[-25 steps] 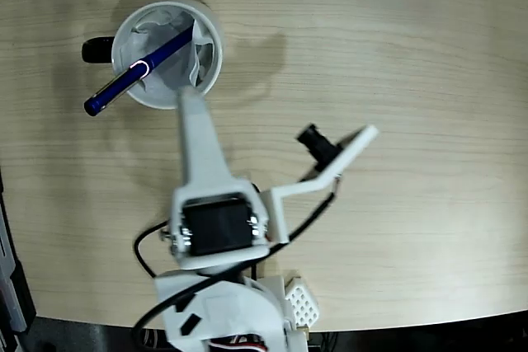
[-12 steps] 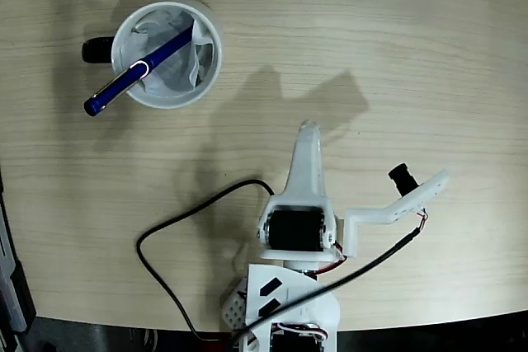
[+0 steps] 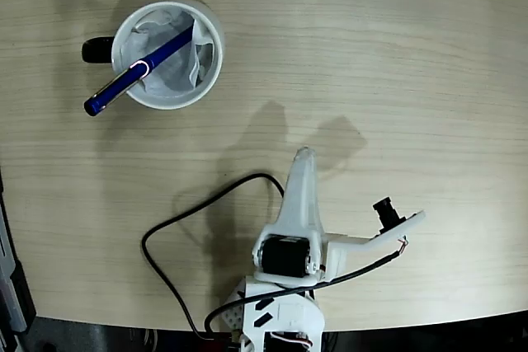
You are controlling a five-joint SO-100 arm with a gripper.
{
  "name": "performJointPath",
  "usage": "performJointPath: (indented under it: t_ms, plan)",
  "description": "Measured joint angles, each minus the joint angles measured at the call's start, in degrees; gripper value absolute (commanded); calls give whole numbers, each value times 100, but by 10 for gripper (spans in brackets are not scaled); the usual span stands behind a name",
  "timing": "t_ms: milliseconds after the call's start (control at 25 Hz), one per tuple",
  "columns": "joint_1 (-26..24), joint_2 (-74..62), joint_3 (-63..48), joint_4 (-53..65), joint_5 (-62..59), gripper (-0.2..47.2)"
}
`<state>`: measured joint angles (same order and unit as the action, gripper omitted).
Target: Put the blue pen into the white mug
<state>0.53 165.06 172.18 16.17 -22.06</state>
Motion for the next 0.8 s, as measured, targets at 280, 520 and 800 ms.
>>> performJointPath:
  t_ms: [280,520,800]
  plan:
    - [-105,940,308,466,1617,-1]
    - [-264,1881,308,2329,2153,-1]
    - [-422,2408,308,3691,2171,0]
